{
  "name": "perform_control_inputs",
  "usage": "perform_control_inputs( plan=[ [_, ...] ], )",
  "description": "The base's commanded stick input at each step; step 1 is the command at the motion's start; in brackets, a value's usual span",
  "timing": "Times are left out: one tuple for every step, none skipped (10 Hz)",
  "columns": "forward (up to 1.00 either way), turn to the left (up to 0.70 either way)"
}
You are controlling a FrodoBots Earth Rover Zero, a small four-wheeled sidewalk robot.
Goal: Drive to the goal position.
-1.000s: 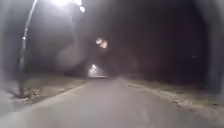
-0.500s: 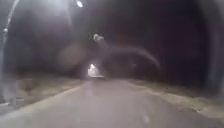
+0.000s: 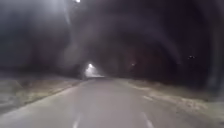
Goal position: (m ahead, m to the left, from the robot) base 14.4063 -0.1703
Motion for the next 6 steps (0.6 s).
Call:
perform_control_inputs(
  plan=[
    [1.00, 0.00],
    [1.00, 0.00],
    [1.00, 0.00],
    [1.00, 0.00],
    [1.00, 0.00],
    [1.00, 0.00]
  ],
)
